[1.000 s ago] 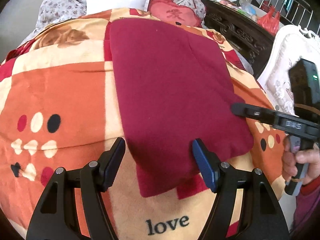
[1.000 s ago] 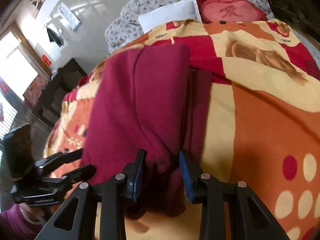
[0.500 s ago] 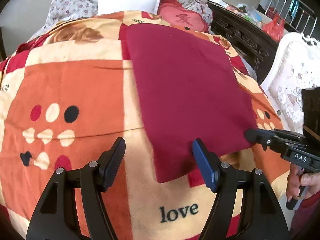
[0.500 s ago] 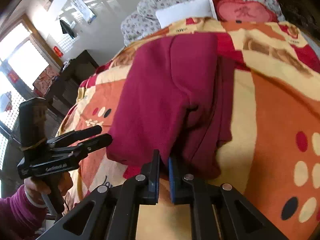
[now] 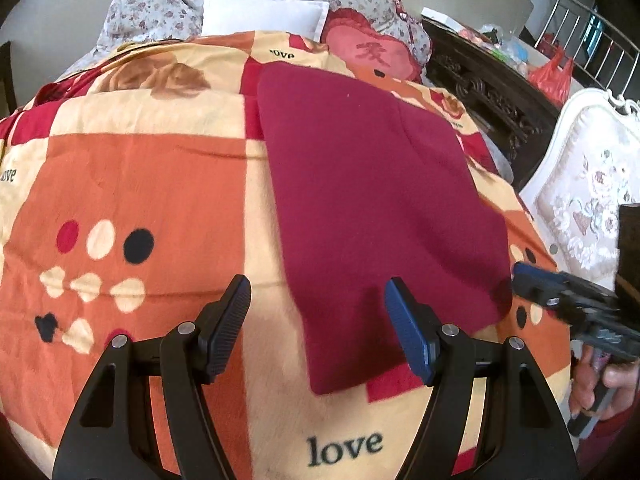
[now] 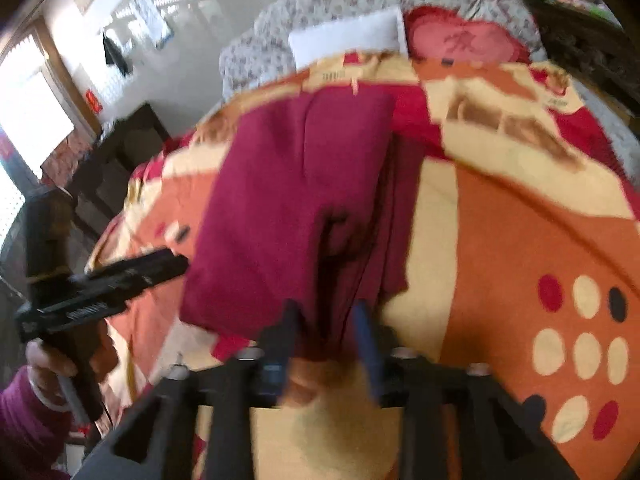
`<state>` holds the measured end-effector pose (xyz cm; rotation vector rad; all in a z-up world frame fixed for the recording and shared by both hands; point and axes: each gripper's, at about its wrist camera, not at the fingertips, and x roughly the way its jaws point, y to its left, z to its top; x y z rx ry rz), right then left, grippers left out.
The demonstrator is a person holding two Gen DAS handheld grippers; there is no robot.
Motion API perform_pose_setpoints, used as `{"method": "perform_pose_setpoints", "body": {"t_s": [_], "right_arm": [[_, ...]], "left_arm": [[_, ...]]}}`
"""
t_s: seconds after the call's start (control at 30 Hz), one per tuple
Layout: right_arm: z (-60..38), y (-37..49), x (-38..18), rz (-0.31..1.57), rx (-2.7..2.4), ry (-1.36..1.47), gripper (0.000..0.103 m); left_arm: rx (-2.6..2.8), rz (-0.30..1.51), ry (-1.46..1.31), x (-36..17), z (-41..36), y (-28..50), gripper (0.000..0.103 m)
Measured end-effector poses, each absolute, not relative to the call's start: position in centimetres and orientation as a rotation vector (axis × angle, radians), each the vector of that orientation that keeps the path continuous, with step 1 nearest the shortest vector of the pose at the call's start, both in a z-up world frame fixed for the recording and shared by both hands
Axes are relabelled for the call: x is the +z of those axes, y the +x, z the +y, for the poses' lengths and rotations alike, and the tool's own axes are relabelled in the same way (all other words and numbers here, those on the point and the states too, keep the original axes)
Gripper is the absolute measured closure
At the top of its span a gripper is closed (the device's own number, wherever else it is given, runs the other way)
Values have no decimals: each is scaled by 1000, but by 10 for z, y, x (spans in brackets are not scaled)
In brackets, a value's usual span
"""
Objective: Fold small clothes
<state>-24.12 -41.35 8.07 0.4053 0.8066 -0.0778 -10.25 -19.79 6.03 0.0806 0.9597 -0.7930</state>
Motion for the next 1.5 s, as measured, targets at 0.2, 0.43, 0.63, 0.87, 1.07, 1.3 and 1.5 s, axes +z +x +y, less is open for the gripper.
{"method": "perform_pose_setpoints", "body": {"t_s": [0.2,0.43,0.63,0.87,1.07,1.3,1.5], "right_arm": [[-418,-208,82,802,-122,440,55],[-426,-168,61,849,-196,402,53],[-456,-168,31,823,-171,508,24],[-470,-168,15,789,-51,632,22],[-467,-163,17,793,-39,619,19],[-456,-162,24,786,-41,594,45],[-441,-173,54,759,-17,589,57]], "left_arm": [[-774,960,68,61,-213,-89,33],[-765,983,64,54,-225,-76,33],[-804,1022,33,44,-233,-65,33],[-862,1103,-80,26,-233,-42,20],[-877,1115,-121,22,-235,-40,19],[-914,1119,-121,24,-239,-41,32],[-938,1071,-111,53,-223,-55,57]]}}
